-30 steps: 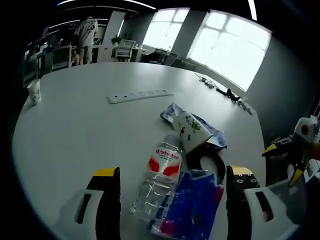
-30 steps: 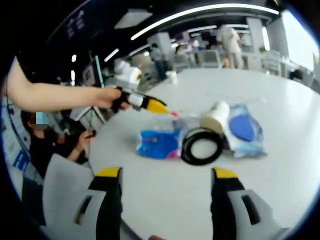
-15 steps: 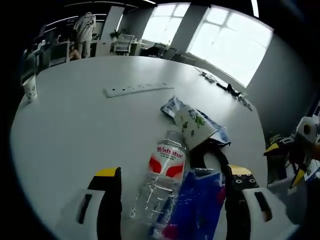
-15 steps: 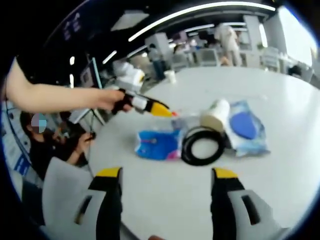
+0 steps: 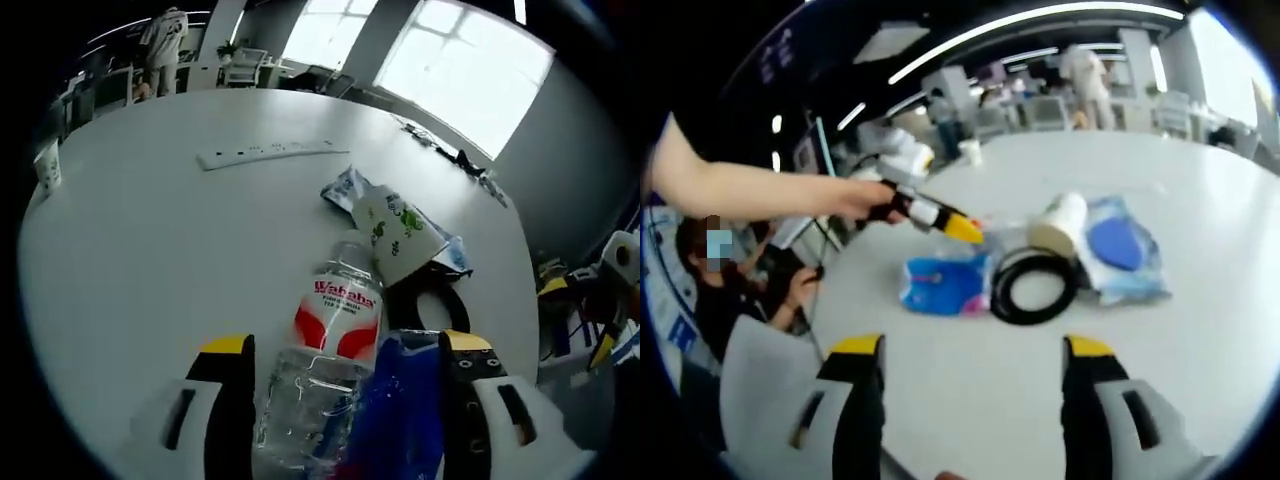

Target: Arrange the tabletop items into an orderly group along one side of the table until the central work area is clear of visible clutter.

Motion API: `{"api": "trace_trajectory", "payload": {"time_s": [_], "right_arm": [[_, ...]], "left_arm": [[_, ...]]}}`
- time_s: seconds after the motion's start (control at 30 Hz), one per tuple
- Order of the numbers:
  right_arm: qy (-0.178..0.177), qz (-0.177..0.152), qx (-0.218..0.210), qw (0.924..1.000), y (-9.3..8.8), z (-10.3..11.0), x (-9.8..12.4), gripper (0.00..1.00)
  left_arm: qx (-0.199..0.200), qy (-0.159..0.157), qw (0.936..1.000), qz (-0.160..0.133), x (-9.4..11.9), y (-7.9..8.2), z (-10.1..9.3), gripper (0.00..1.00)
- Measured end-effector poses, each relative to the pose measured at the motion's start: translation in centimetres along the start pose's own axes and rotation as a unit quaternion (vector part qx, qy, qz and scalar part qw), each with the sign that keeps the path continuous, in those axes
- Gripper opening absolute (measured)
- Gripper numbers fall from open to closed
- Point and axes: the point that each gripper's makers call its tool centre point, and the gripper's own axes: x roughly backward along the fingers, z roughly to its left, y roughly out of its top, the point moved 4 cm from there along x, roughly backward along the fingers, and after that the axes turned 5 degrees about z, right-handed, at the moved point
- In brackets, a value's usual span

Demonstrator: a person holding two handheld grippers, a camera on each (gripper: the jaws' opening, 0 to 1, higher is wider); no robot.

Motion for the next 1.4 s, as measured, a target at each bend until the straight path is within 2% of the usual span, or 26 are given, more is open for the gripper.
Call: {"api": "trace_trajectory", "payload": {"time_s": [0.07, 0.27, 0.47, 0.67, 0.77, 0.83, 0.97, 1.1, 1.17, 1.3, 1.4], "right_arm": [[-0.001, 0.0, 0.0, 1.0, -0.1, 0.0, 0.0, 0.69], [-0.004, -0.002, -0.007, 1.0, -0.1, 0.0, -0.1, 0.69], [-0.001, -0.005, -0.005, 1.0, 0.0, 0.3, -0.6, 0.69], [0.003, -0.003, -0.003, 1.0, 0.0, 0.4, -0.7, 0.69], [0.002, -0.004, -0.003, 1.0, 0.1, 0.3, -0.8, 0.69], [-0.013, 0.003, -0.026, 0.9996, -0.1, -0.2, -0.9, 0.69], [-0.01, -0.019, -0.08, 0.9966, 0.4, -0.5, -1.1, 0.68], [-0.015, -0.024, -0.088, 0.9958, 0.8, -0.9, -1.1, 0.67], [-0.031, -0.03, -0.112, 0.9928, 0.9, -1.4, -1.1, 0.68], [-0.03, -0.042, -0.141, 0.9886, 1.6, -1.8, -1.3, 0.68], [-0.028, -0.065, -0.181, 0.981, 2.5, -1.9, -1.6, 0.71]], "left_arm": [[-0.006, -0.001, 1.0, 0.007, -0.2, -0.1, -0.1, 0.71], [-0.005, -0.004, 1.0, 0.004, -0.4, 0.1, 0.0, 0.69], [-0.006, -0.002, 0.9997, 0.022, -0.6, -0.4, 0.4, 0.7], [0.007, -0.007, 0.9998, 0.017, -1.0, 0.0, 0.6, 0.67], [-0.016, 0.004, 0.9993, 0.032, -1.1, -0.2, 0.7, 0.62], [-0.046, 0.018, 0.9976, 0.049, -1.2, -0.3, 0.8, 0.59], [-0.06, 0.028, 0.996, 0.06, -1.4, -0.3, 0.9, 0.54], [-0.068, 0.039, 0.9945, 0.069, -1.3, -0.4, 1.2, 0.45], [-0.063, 0.039, 0.9946, 0.072, -1.2, -0.4, 1.3, 0.45], [-0.066, 0.041, 0.9938, 0.08, -1.3, -0.4, 1.3, 0.44], [-0.075, 0.043, 0.992, 0.091, -1.4, -0.4, 1.2, 0.44]]}}
